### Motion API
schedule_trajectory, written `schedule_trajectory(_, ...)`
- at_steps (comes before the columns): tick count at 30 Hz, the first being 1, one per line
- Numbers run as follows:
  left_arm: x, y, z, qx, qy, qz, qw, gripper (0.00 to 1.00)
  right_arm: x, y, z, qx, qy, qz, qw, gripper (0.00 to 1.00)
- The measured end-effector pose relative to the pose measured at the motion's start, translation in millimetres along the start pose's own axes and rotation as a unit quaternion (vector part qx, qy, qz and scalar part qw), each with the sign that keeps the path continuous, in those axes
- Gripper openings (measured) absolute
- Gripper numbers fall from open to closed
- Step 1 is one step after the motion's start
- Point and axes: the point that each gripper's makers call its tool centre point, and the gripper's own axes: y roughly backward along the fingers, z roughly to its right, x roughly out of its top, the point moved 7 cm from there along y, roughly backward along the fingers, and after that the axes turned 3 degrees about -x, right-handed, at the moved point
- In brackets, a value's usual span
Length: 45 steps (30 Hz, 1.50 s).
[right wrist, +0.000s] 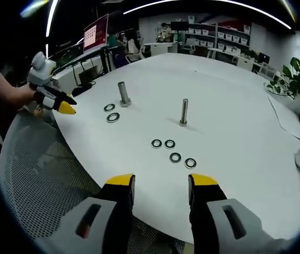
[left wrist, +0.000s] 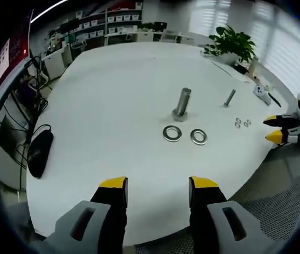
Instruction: Place the washer onto the threaded stud by aligning its center hole with the stud, sliding it down to the base, and recovering from edge contact or off-axis alignment until the washer reaches the visible bottom stop.
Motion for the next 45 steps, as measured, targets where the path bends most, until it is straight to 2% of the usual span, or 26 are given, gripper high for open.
schedule_trajectory(3, 8.5, -7, -0.2, -0.009, 0.006, -0.010, 0.9999, 0.44, 0.8, 1, 1, -0.001, -0.006, 0.005, 1.0000, 0.43)
schedule_trajectory(6, 12.7, -14, -4.5, 0.005, 0.004, -0.028, 0.9996, 0.43, 0.2, 0, 0, 0.001, -0.006, 0.003, 1.0000, 0.43)
schedule_trajectory(10, 24.2, -23, -6.9, 0.013, 0.038, -0.025, 0.9989, 0.43, 0.6, 0, 1, 0.000, -0.007, 0.006, 1.0000, 0.43)
schedule_trajectory(18, 39.7, -44, 7.9, -0.007, 0.032, -0.052, 0.9981, 0.42, 0.2, 0, 2, -0.003, -0.010, 0.006, 0.9999, 0.43)
schedule_trajectory(28, 58.1, -69, 7.8, -0.014, -0.042, -0.109, 0.9930, 0.40, 0.0, 0, 2, -0.003, -0.012, 0.006, 0.9999, 0.42)
schedule_trajectory(33, 67.9, -78, 13.3, -0.026, -0.058, -0.123, 0.9904, 0.38, 0.2, 0, 2, -0.004, -0.011, 0.005, 0.9999, 0.42)
schedule_trajectory(35, 66.9, -83, 14.4, -0.032, -0.077, -0.147, 0.9856, 0.37, -0.1, 0, 2, -0.004, -0.010, 0.004, 0.9999, 0.42)
schedule_trajectory(40, 68.6, -90, 21.4, -0.036, -0.108, -0.161, 0.9804, 0.34, -0.3, 0, 3, -0.006, -0.010, 0.004, 0.9999, 0.41)
schedule_trajectory(43, 63.0, -94, 22.0, -0.037, -0.117, -0.189, 0.9743, 0.34, -0.3, 0, 3, -0.007, -0.009, 0.004, 0.9999, 0.41)
schedule_trajectory(45, 65.5, -95, 22.2, -0.034, -0.137, -0.186, 0.9723, 0.31, -0.7, 0, 4, -0.009, -0.010, 0.004, 0.9999, 0.41)
